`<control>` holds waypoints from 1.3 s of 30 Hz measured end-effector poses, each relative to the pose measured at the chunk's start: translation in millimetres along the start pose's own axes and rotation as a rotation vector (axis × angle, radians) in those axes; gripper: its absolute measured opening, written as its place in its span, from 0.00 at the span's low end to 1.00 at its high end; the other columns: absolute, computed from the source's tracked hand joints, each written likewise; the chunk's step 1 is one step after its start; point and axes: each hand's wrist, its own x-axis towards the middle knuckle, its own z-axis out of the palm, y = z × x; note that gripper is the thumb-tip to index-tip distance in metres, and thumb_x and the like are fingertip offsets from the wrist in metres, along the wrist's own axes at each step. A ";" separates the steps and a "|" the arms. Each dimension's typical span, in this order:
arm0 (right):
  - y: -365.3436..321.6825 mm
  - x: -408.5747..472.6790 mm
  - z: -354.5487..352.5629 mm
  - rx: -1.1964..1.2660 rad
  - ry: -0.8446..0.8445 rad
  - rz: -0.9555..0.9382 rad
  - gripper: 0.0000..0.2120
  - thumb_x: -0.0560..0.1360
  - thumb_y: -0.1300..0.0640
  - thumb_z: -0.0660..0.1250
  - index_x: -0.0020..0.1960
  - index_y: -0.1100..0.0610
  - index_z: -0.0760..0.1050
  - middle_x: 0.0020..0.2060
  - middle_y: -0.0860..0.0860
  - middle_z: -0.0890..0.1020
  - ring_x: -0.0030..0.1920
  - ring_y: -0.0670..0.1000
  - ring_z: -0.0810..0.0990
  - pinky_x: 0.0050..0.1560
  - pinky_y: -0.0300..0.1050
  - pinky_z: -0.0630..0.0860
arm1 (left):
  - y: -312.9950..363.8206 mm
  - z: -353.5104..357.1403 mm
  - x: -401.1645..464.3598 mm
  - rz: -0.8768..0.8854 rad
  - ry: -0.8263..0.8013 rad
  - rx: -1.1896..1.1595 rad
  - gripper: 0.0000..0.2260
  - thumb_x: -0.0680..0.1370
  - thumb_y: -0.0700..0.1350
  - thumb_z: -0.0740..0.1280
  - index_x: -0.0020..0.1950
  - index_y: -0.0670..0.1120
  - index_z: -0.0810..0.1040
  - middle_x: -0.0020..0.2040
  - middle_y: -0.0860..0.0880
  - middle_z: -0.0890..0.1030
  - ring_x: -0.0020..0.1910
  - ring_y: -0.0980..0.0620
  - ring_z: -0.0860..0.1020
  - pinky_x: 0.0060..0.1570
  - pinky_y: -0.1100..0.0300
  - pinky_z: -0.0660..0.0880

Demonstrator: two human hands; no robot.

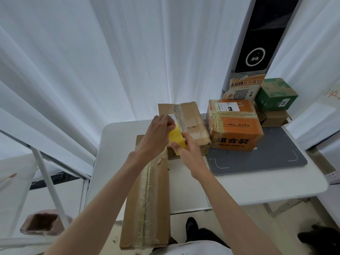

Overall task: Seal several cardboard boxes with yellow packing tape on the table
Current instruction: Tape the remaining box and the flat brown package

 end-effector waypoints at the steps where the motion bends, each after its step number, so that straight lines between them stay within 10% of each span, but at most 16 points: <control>1: -0.9 3.1 -2.4 0.012 0.021 0.006 0.08 0.80 0.55 0.69 0.59 0.49 0.76 0.48 0.51 0.81 0.48 0.50 0.79 0.52 0.48 0.76 | 4.7 -0.6 -2.6 0.057 -0.005 -0.009 0.05 0.83 0.37 0.62 0.48 0.44 0.73 0.47 0.52 0.74 0.47 0.52 0.71 0.48 0.65 0.67; 17: 23.8 24.5 -21.5 -0.151 0.121 -0.168 0.13 0.70 0.39 0.72 0.52 0.41 0.75 0.47 0.48 0.80 0.55 0.62 0.75 0.55 0.60 0.77 | 3.8 4.4 24.9 -0.411 -0.195 -0.438 0.02 0.83 0.41 0.64 0.52 0.47 0.72 0.50 0.49 0.74 0.40 0.55 0.73 0.34 0.66 0.69; 26: 35.7 31.1 -37.7 -0.181 0.186 -0.159 0.15 0.75 0.53 0.75 0.59 0.52 0.77 0.56 0.53 0.76 0.63 0.56 0.70 0.63 0.56 0.74 | 3.4 30.6 39.9 -0.550 -0.191 -0.505 0.02 0.81 0.40 0.67 0.51 0.45 0.74 0.46 0.50 0.75 0.39 0.56 0.75 0.32 0.64 0.72; 33: 56.3 29.3 -68.7 -0.113 0.266 -0.038 0.13 0.76 0.52 0.74 0.57 0.44 0.74 0.54 0.45 0.74 0.59 0.53 0.74 0.60 0.48 0.75 | -3.1 66.4 54.7 -0.830 -0.302 -0.534 0.34 0.70 0.59 0.79 0.66 0.47 0.66 0.58 0.49 0.75 0.53 0.52 0.78 0.39 0.58 0.77; 39: 108.8 34.3 -107.7 0.399 0.410 0.353 0.06 0.80 0.56 0.68 0.56 0.51 0.77 0.51 0.51 0.81 0.53 0.51 0.79 0.57 0.52 0.79 | 3.9 112.0 61.7 -0.748 -0.410 -0.446 0.32 0.74 0.71 0.64 0.66 0.49 0.66 0.59 0.46 0.77 0.53 0.51 0.79 0.44 0.56 0.81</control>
